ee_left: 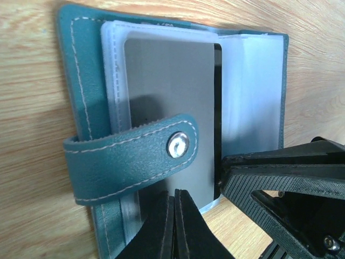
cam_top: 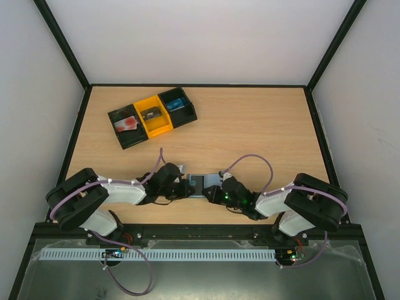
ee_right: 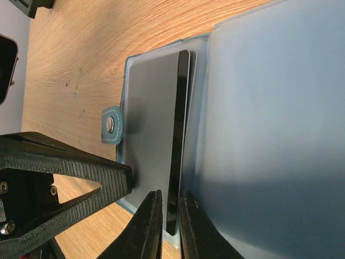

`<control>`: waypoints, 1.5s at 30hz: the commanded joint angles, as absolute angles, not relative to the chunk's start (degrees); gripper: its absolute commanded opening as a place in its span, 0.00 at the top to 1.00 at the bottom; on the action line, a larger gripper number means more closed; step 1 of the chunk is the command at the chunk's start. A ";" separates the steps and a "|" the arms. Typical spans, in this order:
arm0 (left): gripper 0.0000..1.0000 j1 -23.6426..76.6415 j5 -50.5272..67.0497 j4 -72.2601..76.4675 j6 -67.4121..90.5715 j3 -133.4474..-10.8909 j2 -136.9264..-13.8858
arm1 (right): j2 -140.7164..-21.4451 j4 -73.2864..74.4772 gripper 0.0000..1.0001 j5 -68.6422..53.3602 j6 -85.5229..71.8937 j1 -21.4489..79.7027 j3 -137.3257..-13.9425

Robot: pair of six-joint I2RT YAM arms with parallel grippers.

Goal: Take the credit cards out of the card holder

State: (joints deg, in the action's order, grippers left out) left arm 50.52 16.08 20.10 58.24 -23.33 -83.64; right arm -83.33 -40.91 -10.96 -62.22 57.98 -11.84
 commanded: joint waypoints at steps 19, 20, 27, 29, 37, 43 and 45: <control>0.77 51.01 9.84 11.64 57.76 -23.47 -77.93 | -84.96 -47.23 0.86 -9.49 -63.25 57.67 -10.17; 0.77 51.02 9.50 11.32 57.89 -23.32 -77.29 | -85.17 -47.27 0.86 -9.57 -63.20 57.63 -10.20; 0.81 51.00 8.96 11.75 57.73 -22.69 -76.21 | -84.96 -47.69 0.85 -9.32 -62.85 57.59 -10.13; 0.84 51.01 10.17 13.11 57.93 -22.55 -76.52 | -84.76 -47.58 0.84 -9.11 -62.85 57.59 -10.15; 0.94 51.01 14.41 20.18 60.07 -20.78 -76.33 | -81.99 -46.48 0.83 -6.51 -62.72 57.53 -9.27; 0.97 50.93 15.06 22.19 59.83 -20.74 -79.26 | -82.45 -46.70 0.83 -6.89 -62.67 57.50 -9.40; 0.97 50.90 14.20 22.02 59.70 -20.64 -80.46 | -82.88 -47.03 0.83 -7.02 -62.67 57.49 -9.49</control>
State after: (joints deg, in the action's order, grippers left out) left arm 50.83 14.22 20.34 59.66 -21.52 -78.17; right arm -82.91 -45.74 -8.43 -63.22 57.76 -9.93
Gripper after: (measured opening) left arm 0.032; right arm 0.170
